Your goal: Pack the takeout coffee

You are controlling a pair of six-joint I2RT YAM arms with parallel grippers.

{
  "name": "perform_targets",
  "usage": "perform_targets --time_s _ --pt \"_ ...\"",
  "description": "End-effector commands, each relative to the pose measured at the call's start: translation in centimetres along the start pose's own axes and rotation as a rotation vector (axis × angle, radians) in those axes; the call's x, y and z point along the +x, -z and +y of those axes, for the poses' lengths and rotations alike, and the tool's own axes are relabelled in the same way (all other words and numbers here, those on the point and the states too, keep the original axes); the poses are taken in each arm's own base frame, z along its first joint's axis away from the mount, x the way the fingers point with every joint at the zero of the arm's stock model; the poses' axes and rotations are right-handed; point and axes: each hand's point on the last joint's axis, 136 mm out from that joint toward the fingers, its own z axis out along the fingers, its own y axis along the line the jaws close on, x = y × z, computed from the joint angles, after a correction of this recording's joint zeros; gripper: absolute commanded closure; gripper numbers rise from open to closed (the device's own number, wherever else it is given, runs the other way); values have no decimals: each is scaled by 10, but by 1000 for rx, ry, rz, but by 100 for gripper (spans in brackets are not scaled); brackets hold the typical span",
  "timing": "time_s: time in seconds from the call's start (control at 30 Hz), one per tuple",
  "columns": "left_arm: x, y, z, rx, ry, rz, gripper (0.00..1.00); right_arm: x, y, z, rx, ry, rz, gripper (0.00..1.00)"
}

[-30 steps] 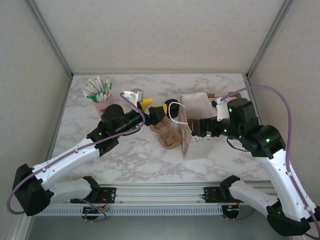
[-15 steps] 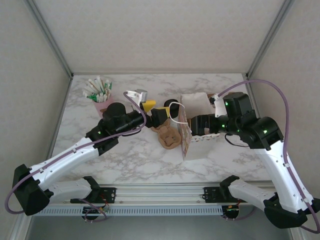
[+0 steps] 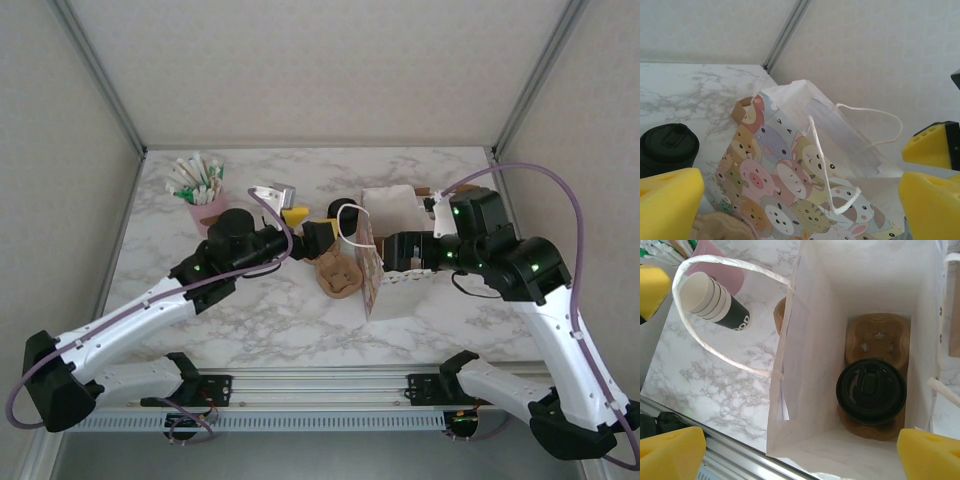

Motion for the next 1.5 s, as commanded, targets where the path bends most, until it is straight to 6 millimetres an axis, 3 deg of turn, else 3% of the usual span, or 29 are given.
perform_targets --time_s 0.0,0.2,0.37,0.5,0.67,0.87,1.03,1.2,1.47 --pt "-21 12 -9 -4 8 -69 0 -4 19 -2 17 -6 -62 1" --pt "-32 21 4 -92 -9 -108 0 -16 45 -17 115 12 -167 1" --pt "-41 22 8 -141 -45 -105 0 -35 79 -38 258 -2 -299 1" --pt "-50 22 26 -217 -42 -101 0 -53 106 -55 380 -23 -410 1" --pt "-65 22 49 -274 -19 -96 0 -76 114 -57 435 -32 -454 1" --pt "-90 27 85 -393 -14 -89 0 -104 100 -53 437 -45 -427 1" --pt "-109 47 125 -531 13 -120 0 -121 89 -68 413 -145 -401 1" --pt "-122 73 168 -667 56 -155 0 -144 71 -76 239 -264 -376 1" --pt "-123 108 228 -890 100 -161 0 -186 20 -37 -181 -227 -271 1"
